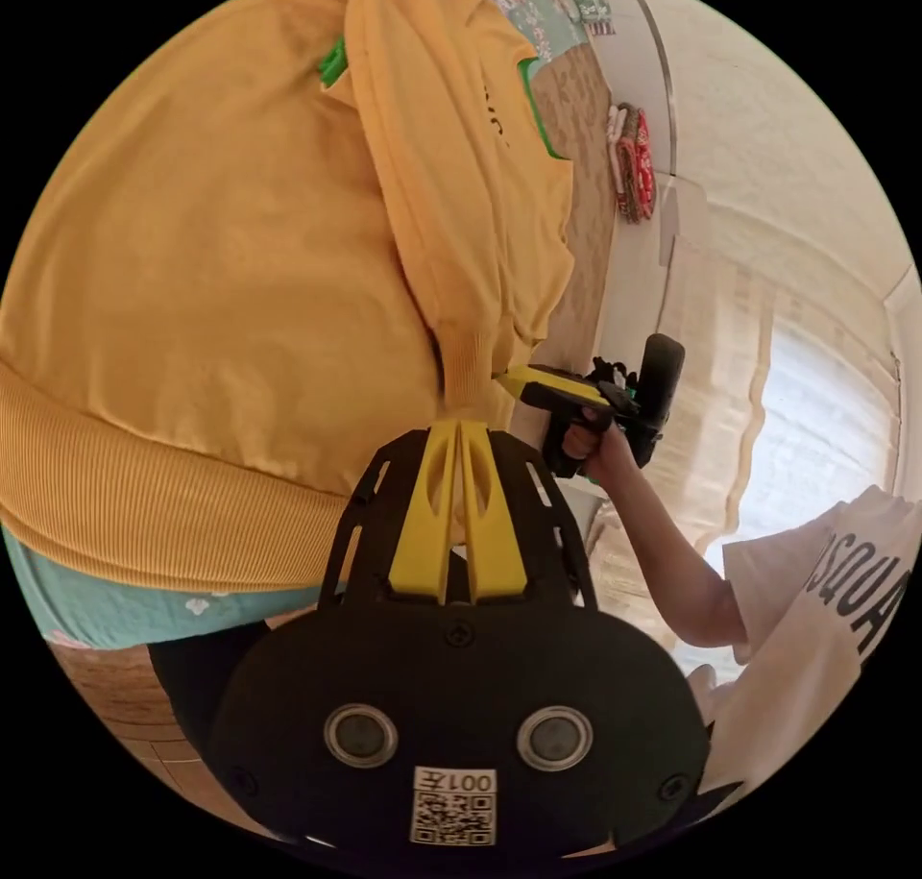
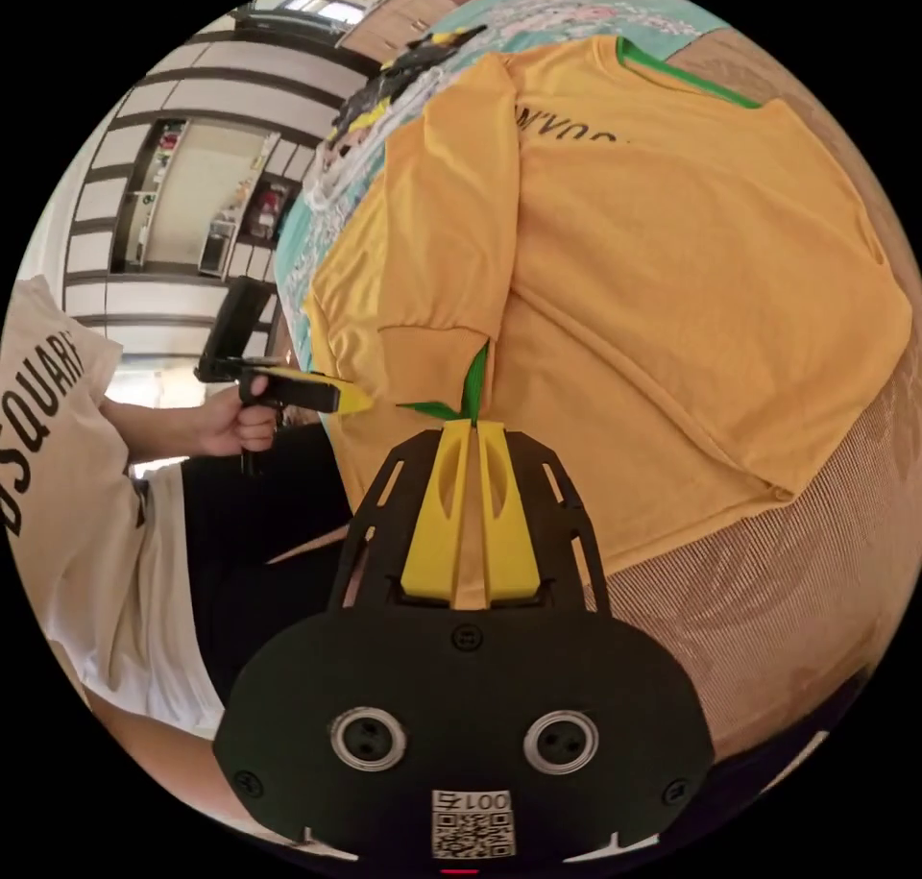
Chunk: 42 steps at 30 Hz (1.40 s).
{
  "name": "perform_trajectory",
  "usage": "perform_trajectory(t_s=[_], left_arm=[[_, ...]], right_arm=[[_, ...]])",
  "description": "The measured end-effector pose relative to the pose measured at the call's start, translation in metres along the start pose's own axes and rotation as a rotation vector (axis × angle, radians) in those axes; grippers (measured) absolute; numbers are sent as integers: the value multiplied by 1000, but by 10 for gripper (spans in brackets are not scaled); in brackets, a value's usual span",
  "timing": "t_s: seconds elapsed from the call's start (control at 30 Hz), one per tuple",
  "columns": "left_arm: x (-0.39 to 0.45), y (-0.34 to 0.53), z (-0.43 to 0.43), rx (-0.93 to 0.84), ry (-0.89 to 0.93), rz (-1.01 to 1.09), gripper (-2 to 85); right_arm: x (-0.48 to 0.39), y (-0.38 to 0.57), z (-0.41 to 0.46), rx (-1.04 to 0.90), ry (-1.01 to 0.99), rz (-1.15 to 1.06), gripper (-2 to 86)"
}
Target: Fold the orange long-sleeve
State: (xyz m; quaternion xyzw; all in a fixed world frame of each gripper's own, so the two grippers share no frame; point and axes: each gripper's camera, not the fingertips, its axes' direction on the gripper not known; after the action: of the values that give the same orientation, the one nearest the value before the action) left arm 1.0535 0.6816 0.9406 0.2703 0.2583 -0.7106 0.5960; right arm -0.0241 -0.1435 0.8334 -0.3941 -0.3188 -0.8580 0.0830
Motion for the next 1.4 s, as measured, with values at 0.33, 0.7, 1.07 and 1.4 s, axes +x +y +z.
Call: perform_trajectory(t_s=[0.33, 0.7, 1.07, 1.4], left_arm=[[-30, -76, -138, 371, -321, 137, 7], [-113, -143, -168, 575, 123, -10, 20], [-135, -110, -189, 784, 162, -84, -8], [-150, -111, -179, 761, 116, -85, -10]], right_arm=[[-3, -104, -109, 256, 88, -246, 61], [67, -350, -77, 304, 2, -75, 109], [92, -357, -82, 315, -168, -2, 18], [131, -371, -40, 197, -191, -23, 17]])
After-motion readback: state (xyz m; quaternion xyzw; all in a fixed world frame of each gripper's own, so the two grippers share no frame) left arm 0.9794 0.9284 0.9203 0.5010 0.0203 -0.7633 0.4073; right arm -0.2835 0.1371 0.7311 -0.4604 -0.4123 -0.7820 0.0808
